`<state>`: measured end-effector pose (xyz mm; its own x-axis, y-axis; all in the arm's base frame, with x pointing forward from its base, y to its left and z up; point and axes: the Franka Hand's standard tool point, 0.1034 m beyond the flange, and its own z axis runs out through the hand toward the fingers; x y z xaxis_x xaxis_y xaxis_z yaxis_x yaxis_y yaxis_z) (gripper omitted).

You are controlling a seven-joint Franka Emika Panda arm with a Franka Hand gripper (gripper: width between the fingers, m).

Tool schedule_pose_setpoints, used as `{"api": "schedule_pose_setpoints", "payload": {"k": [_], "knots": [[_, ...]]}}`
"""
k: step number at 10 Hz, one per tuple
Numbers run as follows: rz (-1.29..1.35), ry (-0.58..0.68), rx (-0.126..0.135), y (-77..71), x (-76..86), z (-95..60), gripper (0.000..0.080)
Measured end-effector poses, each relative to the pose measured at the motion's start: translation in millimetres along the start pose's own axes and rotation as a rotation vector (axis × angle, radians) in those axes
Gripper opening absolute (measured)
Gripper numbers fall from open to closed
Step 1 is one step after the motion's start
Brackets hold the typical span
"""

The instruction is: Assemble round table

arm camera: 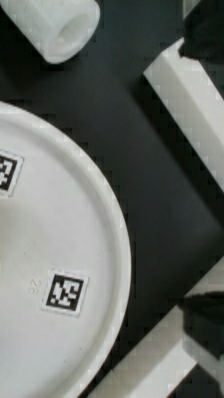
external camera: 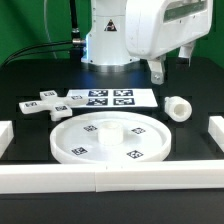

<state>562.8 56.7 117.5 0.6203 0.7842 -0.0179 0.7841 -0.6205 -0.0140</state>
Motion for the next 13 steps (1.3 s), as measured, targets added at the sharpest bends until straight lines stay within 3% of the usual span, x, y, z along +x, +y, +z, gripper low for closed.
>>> {"api": "schedule_pose_setpoints", "payload": {"k": [3,4,5,6,9,11,13], "knots": [[0.000,0.000,0.000,0.0,0.0,0.0,0.0649],[-0.058,0.017,-0.014,3.5,-3.0,4.1,0.0649],[-0.131,0.028,-0.026,7.2,-24.1,20.6,0.0649],[-0.171,0.017,-0.007,12.1,-48.3,34.3,0.0649],[-0.265,0.033,-0.004,38.4,-88.2,76.4,0.0649],[-0.264,0.030,0.012,45.7,-96.1,93.3,0.0649],[-0.256,0.032,0.016,42.6,-90.1,97.6,0.0649]]}}
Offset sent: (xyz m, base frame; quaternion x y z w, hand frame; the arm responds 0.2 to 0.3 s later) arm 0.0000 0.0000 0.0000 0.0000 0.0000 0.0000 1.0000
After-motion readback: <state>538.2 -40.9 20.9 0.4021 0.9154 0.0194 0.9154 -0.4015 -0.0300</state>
